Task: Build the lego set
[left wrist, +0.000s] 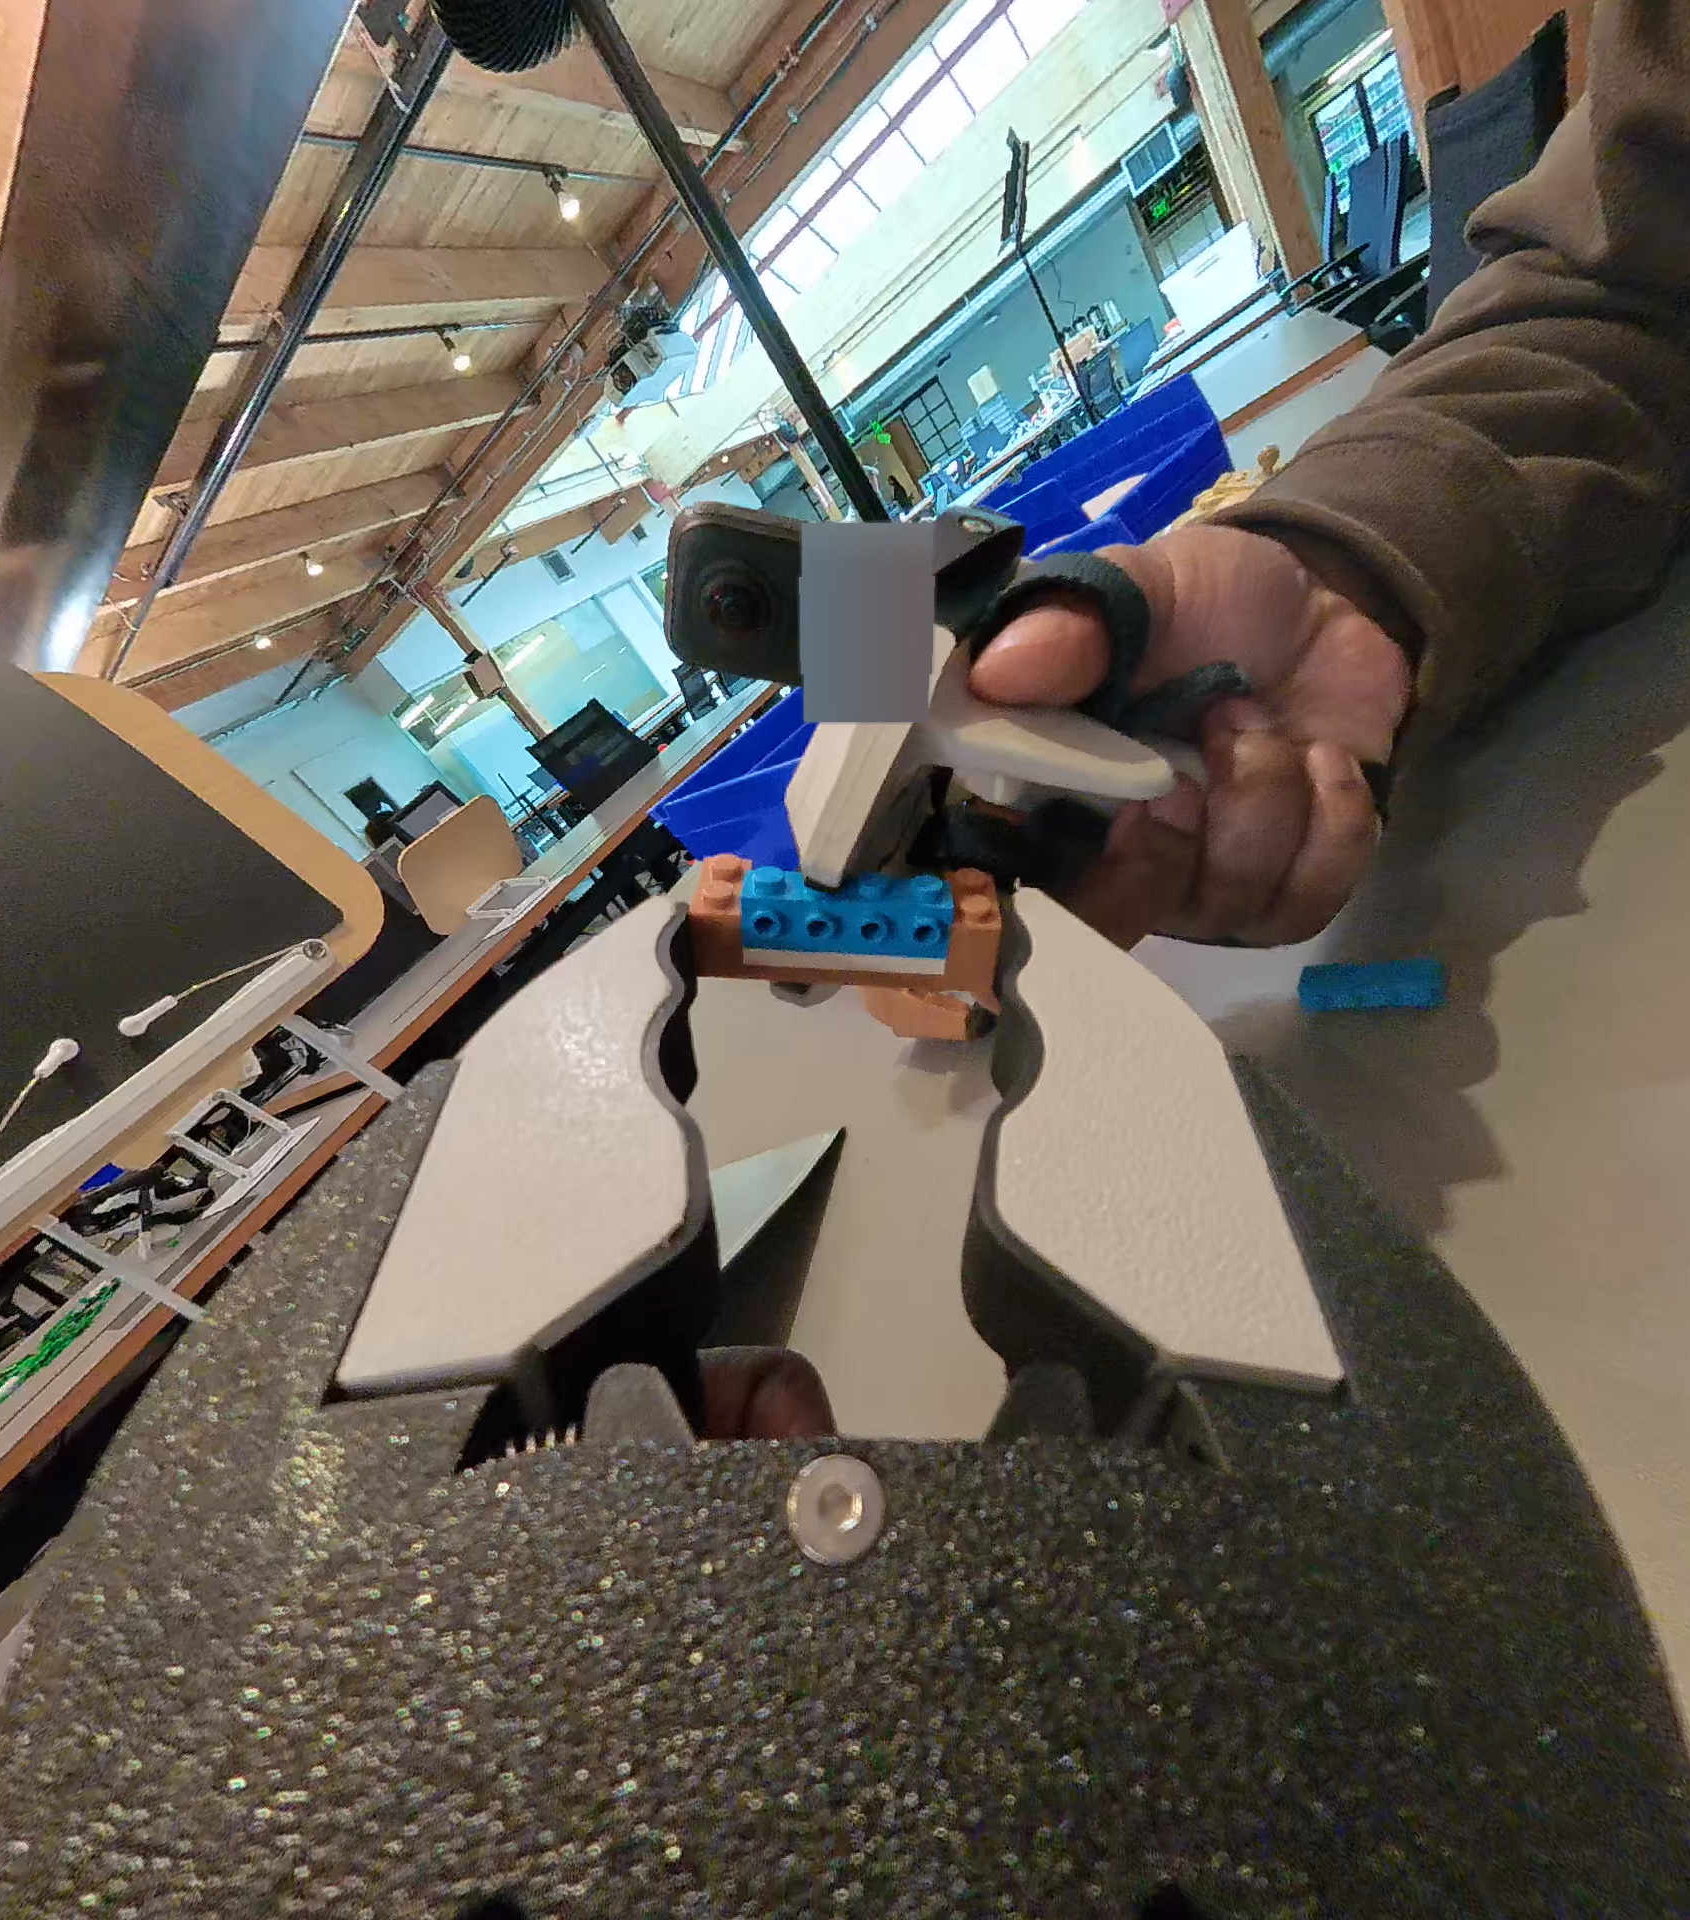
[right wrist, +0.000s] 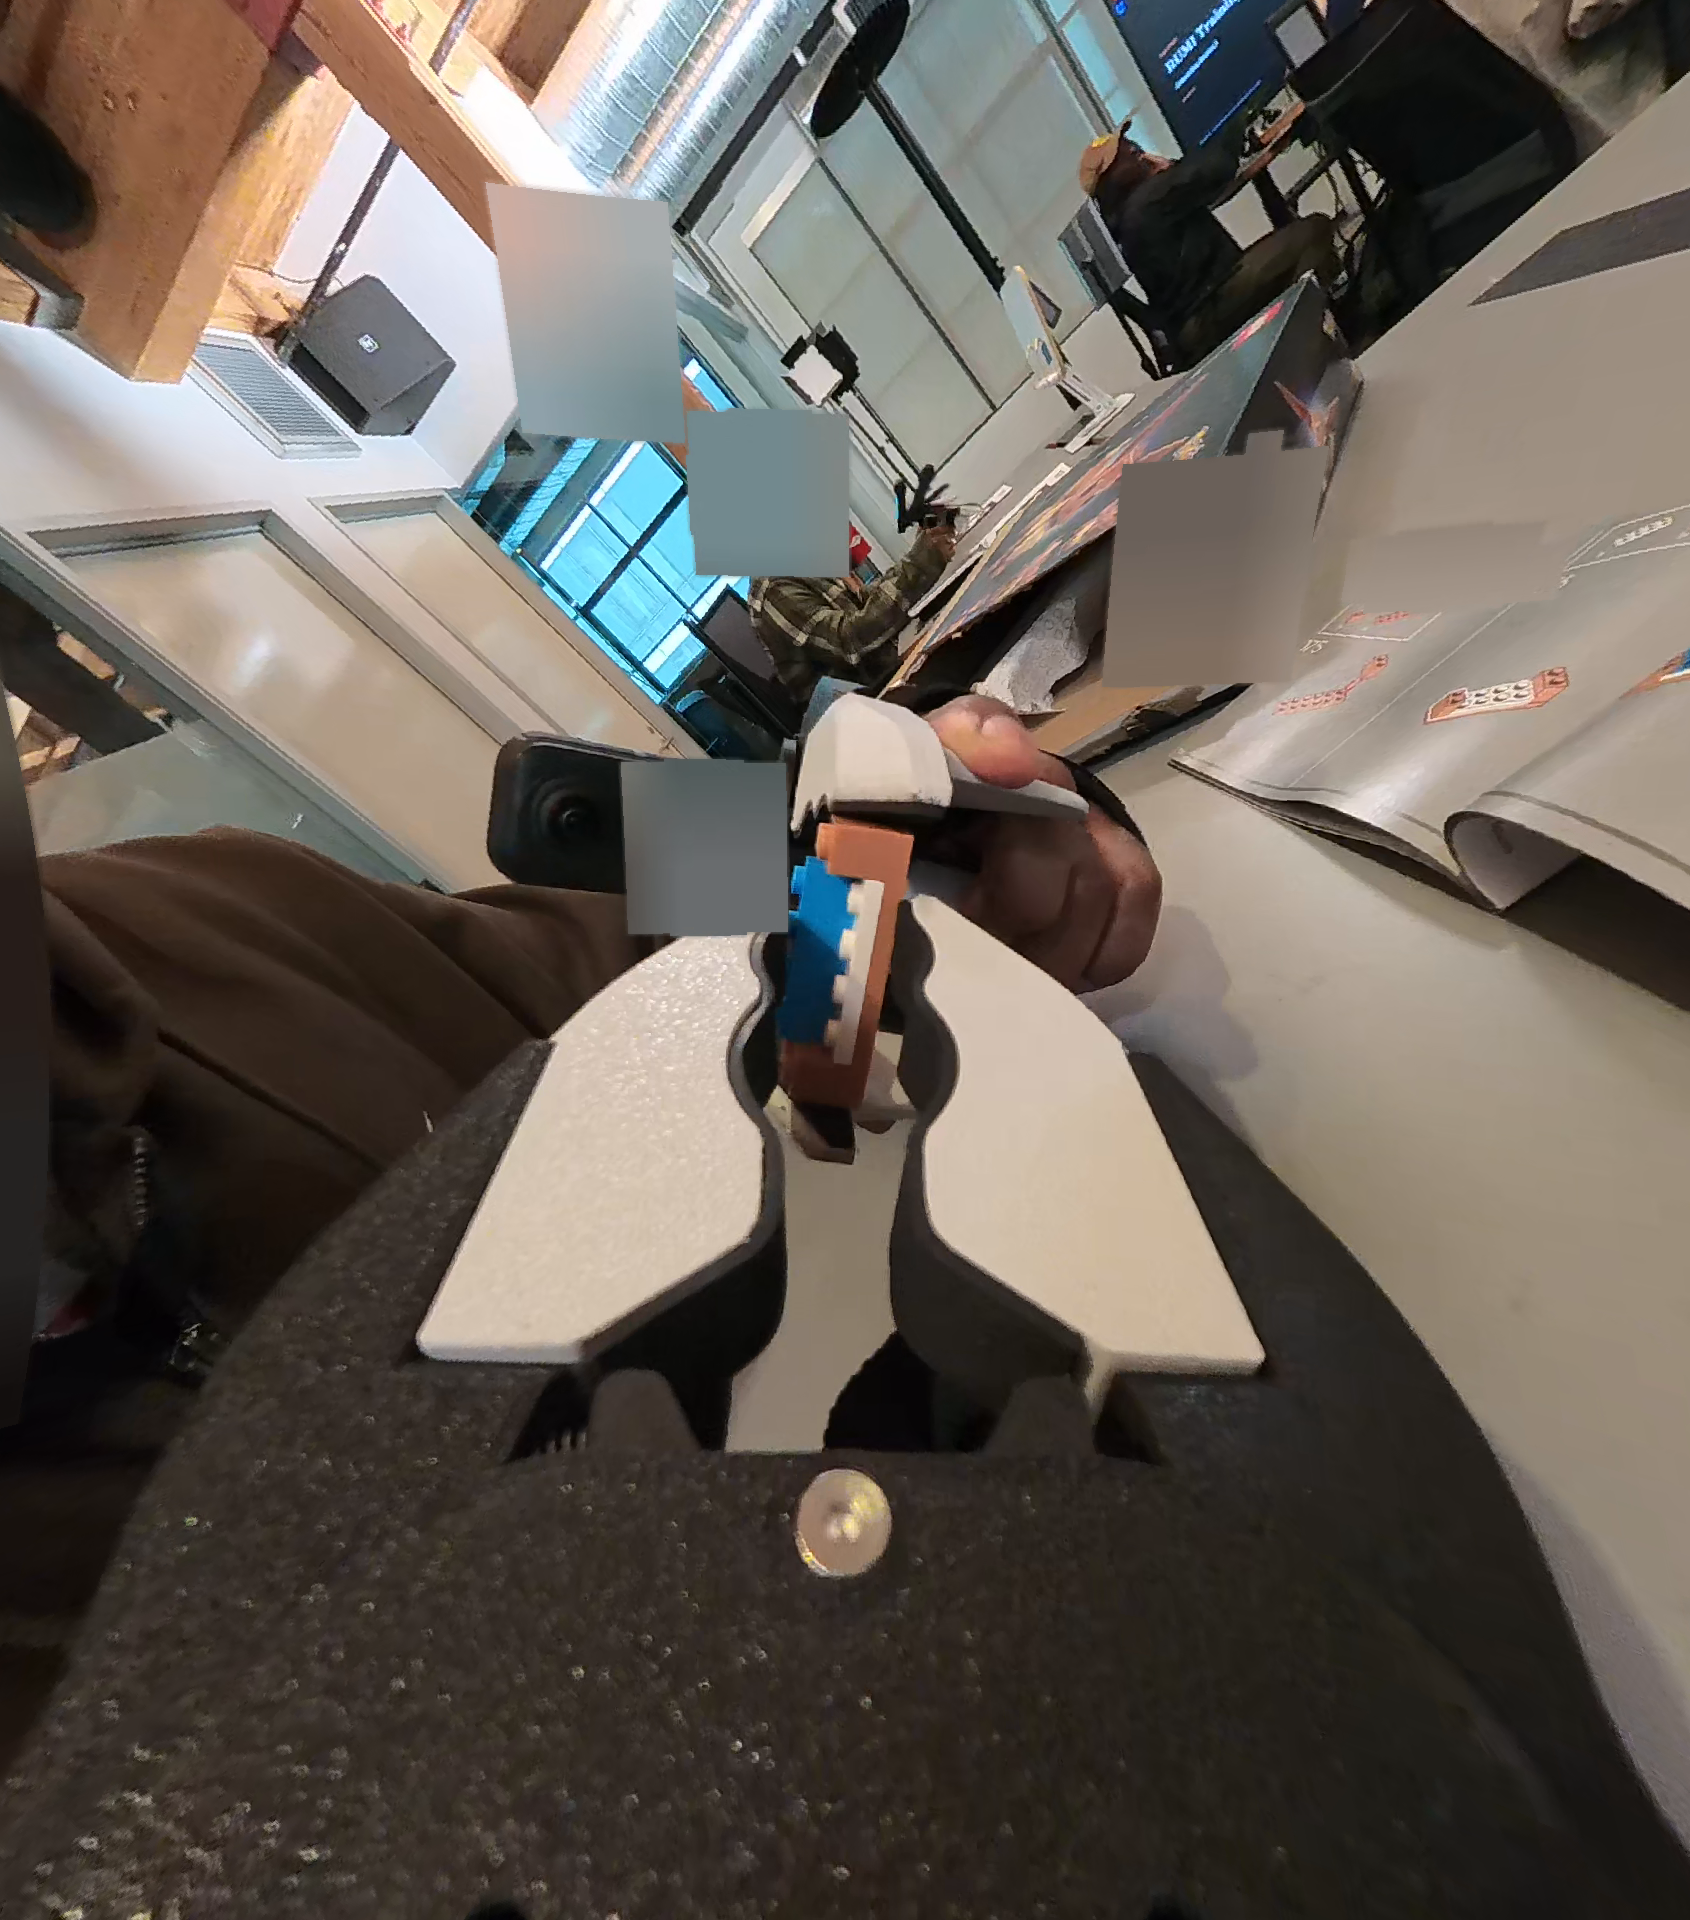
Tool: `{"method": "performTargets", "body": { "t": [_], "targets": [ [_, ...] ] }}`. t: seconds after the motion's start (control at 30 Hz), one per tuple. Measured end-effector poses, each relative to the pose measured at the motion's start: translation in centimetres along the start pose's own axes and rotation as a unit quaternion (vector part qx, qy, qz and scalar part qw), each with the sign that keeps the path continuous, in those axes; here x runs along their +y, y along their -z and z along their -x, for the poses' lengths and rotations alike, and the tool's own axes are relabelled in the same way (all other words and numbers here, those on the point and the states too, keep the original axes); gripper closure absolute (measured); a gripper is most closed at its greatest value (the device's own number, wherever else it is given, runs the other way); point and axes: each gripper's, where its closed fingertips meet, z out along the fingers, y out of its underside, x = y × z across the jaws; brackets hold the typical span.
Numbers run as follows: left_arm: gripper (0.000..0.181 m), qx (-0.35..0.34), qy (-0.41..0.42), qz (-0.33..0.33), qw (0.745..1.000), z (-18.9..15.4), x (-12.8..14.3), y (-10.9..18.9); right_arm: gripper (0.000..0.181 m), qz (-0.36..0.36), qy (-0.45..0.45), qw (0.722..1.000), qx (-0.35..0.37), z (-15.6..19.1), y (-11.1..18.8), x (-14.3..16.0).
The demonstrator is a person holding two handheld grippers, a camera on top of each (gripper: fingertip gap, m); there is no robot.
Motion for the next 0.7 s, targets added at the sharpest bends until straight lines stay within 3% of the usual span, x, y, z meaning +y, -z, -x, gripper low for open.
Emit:
{"method": "performTargets", "body": {
  "t": [0.27, 0.33, 0.4, 0.5, 0.63, 0.7],
  "targets": [
    [0.126, -0.012, 0.008, 0.013, 1.0, 0.6, 0.6, 0.1, 0.16, 0.021, 0.003, 1.0, -0.001, -0.6, -0.1, -0.3],
    [0.125, -0.023, 0.021, 0.022, 0.999, 1.2, 0.9, 0.1, 0.139, 0.037, 0.033, 0.999, 0.014, -0.7, 0.5, -0.6],
    [0.125, -0.036, 0.044, 0.029, 0.998, 2.0, 1.4, 0.2, 0.134, 0.041, 0.077, 0.995, 0.041, -0.6, 2.0, -1.3],
    [0.126, -0.053, 0.072, 0.039, 0.995, 3.0, 2.1, 0.4, 0.141, 0.062, 0.147, 0.98, 0.119, -1.1, 5.2, -1.4],
    [0.126, -0.053, 0.086, 0.034, 0.994, 3.1, 2.1, 0.5, 0.149, 0.115, 0.258, 0.93, 0.233, -1.7, 10.5, 2.3],
    [0.126, -0.051, 0.085, 0.039, 0.994, 2.9, 2.2, 0.3, 0.15, 0.137, 0.268, 0.918, 0.258, -1.6, 11.9, 4.7]
  ]
}}
